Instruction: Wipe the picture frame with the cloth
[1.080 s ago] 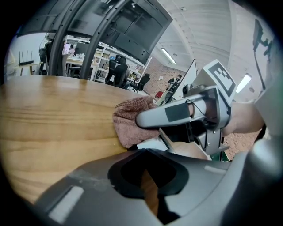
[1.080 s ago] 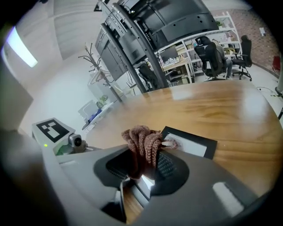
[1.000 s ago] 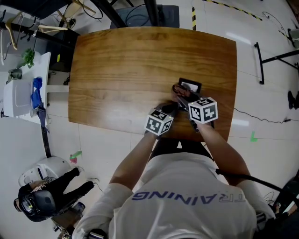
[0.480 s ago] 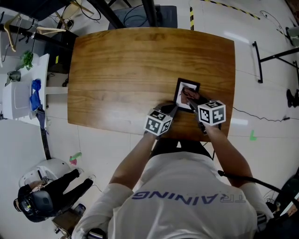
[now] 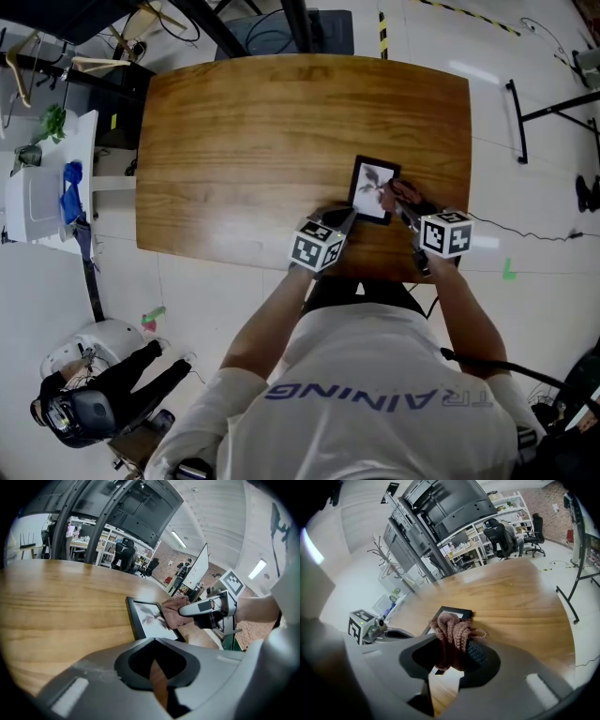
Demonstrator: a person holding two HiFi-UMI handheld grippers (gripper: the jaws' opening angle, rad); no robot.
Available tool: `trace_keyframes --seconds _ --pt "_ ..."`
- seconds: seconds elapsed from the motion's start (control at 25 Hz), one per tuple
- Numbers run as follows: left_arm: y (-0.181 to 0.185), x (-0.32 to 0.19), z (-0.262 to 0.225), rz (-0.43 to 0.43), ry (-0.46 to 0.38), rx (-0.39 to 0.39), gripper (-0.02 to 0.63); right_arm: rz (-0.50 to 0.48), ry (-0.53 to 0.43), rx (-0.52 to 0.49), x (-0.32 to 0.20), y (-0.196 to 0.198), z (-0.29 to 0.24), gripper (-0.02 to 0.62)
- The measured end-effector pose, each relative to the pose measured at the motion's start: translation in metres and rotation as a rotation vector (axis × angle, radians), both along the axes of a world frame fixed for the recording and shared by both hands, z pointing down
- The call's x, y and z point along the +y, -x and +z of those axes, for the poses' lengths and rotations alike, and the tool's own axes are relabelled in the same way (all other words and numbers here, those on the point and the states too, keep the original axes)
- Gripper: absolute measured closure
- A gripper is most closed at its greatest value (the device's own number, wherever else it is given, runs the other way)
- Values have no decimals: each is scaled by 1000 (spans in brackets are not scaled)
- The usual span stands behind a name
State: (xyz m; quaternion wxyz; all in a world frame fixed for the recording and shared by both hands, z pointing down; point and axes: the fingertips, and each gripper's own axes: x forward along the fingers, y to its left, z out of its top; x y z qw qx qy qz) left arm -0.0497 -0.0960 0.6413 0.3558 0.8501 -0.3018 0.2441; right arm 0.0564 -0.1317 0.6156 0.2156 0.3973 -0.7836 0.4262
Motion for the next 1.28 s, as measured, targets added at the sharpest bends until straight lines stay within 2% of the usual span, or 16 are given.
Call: trace_keyframes --seconds 0.48,0.6,0.72,0.88,1.08,1.28 --pt "0 1 2 10 6 3 600 7 -11 9 2 -7 8 479" --pt "2 -3 -2 12 -8 6 600 -38 -31 41 2 -5 8 479" --pt "3 -23 -15 7 -51 5 600 -130 -57 85 0 -3 8 479" --pt "5 -57 -19 29 -104 -40 600 -217 -33 75 -3 -3 10 479" --pt "4 -86 -10 41 -98 -82 600 -225 -23 69 -2 -1 9 479" --pt "-6 -95 -4 98 -95 -92 600 -216 -24 61 -2 -1 12 479"
